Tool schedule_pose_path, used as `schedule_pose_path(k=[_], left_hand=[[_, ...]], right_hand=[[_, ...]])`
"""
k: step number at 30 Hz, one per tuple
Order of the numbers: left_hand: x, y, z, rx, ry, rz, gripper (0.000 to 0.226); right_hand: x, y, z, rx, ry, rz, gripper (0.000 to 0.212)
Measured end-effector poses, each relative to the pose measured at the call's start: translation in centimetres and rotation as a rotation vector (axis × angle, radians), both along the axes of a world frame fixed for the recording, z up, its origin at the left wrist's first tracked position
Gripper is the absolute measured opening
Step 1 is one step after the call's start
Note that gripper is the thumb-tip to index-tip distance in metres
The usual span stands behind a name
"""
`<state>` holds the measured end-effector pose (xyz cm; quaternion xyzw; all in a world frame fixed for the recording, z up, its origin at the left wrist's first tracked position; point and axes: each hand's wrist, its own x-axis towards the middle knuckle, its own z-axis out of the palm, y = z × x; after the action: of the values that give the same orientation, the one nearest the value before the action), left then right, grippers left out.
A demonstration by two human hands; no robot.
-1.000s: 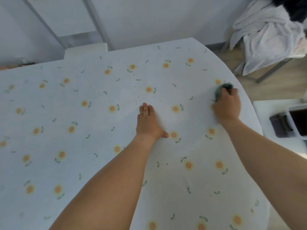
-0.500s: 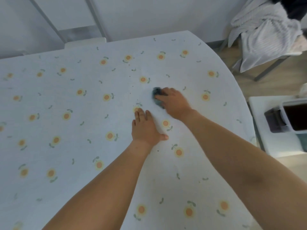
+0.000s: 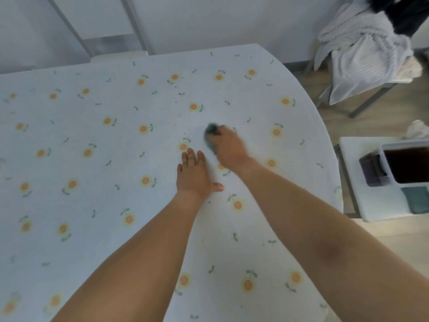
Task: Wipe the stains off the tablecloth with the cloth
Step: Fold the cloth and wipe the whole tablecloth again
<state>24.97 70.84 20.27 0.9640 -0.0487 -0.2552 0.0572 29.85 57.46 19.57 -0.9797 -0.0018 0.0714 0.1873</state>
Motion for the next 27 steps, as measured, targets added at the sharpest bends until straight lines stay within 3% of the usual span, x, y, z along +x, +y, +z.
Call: schedule_pose_path(k=[3, 5, 7, 11, 15, 17, 20, 22, 25, 27], left_hand=[[-2.9, -0.2, 0.1, 0.037, 0.014, -0.027, 0.134], [-4.3, -0.4, 0.1, 0.025, 0.064, -0.044, 0.147], [-4.5, -0.4, 0.1, 0.003, 0.084, -0.052, 0.153], [-4.6, -0.4, 0.0, -0.03, 0.069, -0.023, 0.155], [-4.6, -0.5, -0.3, -0.034, 0.059, -0.012, 0.156], [-4.6, -0.5, -0.3, -0.045, 0.059, -0.005, 0.157], [-4.9, 0.0, -0.4, -0.08, 0.045, 0.008, 0.156], [-5.0, 0.1, -0.5, -0.092, 0.041, 0.006, 0.156], [-5.0, 0.2, -0.3, -0.087, 0.052, 0.001, 0.155], [-5.2, 0.1, -0.1, -0.082, 0.045, 0.007, 0.15]], right_hand=[[-1.7, 0.0, 0.5, -0.053, -0.005, 0.273, 0.056], [-3.1, -3.7, 0.0, -0.089, -0.063, 0.225, 0.052], [-5.3, -9.2, -1.1, -0.097, -0.122, -0.052, 0.04], [-10.4, -18.5, -1.7, -0.109, -0.179, -0.709, 0.042], [-8.0, -14.4, -0.9, 0.0, -0.144, -0.988, 0.036], [-6.4, -8.9, -0.6, 0.057, -0.147, -0.789, 0.035], [-5.1, 0.3, -1.1, 0.013, -0.085, -0.158, 0.05], [-5.8, 2.4, -0.5, 0.008, -0.016, 0.077, 0.05], [-8.2, -2.3, -0.9, -0.049, -0.052, 0.111, 0.051], [-10.6, -8.4, -1.3, -0.115, -0.121, -0.081, 0.043]])
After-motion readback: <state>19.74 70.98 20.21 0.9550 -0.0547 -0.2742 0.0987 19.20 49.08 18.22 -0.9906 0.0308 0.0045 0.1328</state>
